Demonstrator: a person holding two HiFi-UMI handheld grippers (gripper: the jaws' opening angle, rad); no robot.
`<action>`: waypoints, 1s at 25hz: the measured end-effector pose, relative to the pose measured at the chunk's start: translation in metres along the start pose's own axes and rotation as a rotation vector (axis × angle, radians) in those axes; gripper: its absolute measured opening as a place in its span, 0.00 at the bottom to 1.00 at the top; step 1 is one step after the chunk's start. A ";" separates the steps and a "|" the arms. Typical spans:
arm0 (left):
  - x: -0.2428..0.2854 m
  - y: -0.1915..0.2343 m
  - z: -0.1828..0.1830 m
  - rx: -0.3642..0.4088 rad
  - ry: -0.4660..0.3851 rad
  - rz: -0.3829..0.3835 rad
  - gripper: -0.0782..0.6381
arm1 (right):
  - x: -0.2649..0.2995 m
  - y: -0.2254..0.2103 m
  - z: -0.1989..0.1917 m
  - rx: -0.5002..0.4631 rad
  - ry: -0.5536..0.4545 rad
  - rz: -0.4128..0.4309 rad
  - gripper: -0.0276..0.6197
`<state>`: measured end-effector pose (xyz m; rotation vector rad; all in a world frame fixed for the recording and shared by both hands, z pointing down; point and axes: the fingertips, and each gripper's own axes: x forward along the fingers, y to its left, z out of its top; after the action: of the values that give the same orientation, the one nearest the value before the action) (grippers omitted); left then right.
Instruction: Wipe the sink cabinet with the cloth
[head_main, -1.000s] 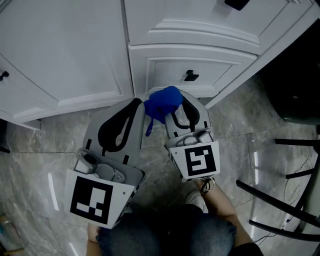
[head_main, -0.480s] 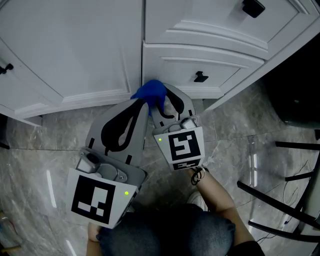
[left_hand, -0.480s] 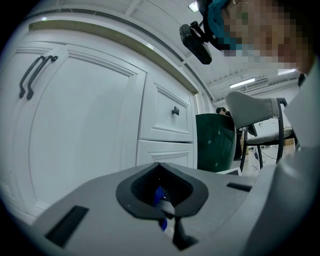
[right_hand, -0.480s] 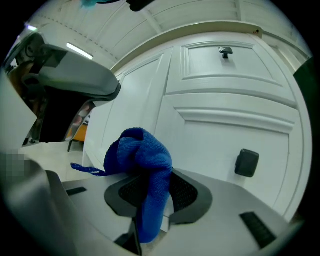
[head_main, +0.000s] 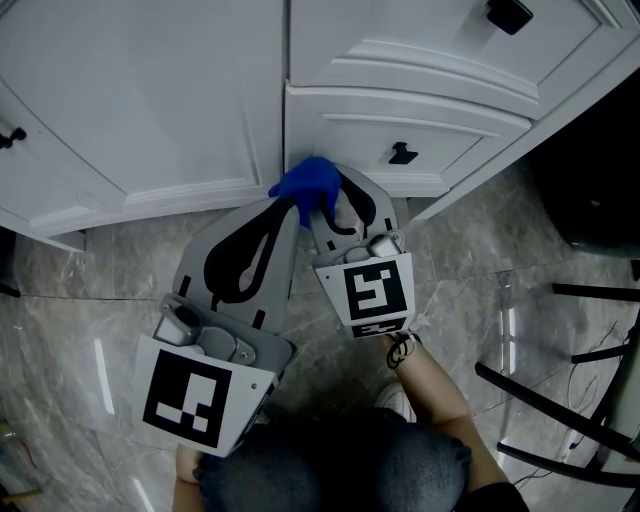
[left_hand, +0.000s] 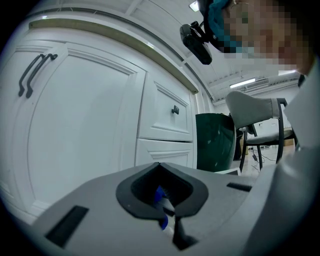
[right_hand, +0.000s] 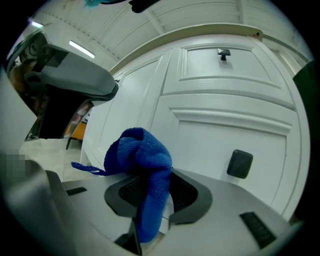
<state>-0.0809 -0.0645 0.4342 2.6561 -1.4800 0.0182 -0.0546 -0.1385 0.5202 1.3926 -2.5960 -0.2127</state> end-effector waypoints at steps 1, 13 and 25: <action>0.000 0.000 0.000 0.001 0.001 -0.001 0.11 | -0.001 -0.005 -0.002 0.006 0.004 -0.015 0.22; 0.005 -0.010 -0.001 0.001 0.009 -0.020 0.11 | -0.015 -0.047 -0.015 0.051 0.015 -0.111 0.22; 0.003 -0.012 0.001 0.001 0.003 -0.024 0.11 | -0.023 -0.065 -0.022 0.060 0.020 -0.163 0.22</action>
<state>-0.0692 -0.0609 0.4321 2.6729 -1.4474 0.0205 0.0152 -0.1553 0.5251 1.6198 -2.4932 -0.1436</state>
